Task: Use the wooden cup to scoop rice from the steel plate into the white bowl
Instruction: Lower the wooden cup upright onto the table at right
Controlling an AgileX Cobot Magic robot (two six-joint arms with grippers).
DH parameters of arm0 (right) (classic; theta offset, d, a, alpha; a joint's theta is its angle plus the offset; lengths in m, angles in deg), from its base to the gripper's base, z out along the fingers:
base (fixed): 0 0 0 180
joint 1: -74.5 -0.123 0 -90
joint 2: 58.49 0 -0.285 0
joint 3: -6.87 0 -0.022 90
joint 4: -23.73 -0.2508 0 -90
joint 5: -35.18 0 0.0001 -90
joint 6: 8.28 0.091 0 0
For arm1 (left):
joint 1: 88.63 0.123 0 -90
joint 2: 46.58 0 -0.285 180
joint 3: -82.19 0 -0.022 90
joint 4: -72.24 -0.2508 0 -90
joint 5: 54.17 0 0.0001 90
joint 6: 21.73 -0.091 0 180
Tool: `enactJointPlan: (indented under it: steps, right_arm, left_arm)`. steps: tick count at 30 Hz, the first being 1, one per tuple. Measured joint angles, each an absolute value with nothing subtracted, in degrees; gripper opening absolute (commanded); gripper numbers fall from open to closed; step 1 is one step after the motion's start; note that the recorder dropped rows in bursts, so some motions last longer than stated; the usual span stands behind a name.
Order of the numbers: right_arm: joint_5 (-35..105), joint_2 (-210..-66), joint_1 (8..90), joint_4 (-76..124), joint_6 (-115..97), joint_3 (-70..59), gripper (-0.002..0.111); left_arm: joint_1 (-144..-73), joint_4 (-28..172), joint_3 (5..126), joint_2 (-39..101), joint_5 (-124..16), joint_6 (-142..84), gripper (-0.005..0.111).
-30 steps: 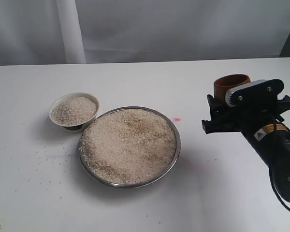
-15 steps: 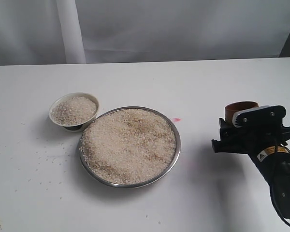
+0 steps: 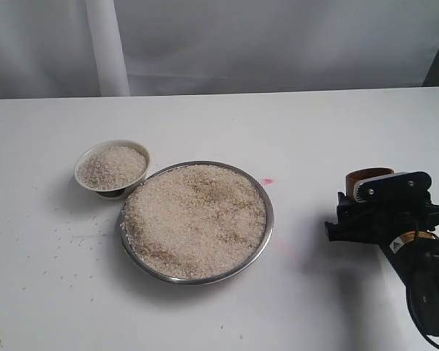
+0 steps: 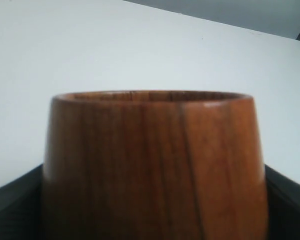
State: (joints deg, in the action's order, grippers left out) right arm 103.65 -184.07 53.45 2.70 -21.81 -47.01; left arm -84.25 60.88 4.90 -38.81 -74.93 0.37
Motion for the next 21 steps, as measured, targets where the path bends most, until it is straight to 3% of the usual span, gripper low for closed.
enactJointPlan:
  steps: [21]
  right_arm:
    - [98.90, -184.10, 53.45, 2.80, -21.81, -47.01, 0.000]
  left_arm:
    - [-84.25, 60.88, 4.90, -38.81, -74.93, 0.37, 0.000]
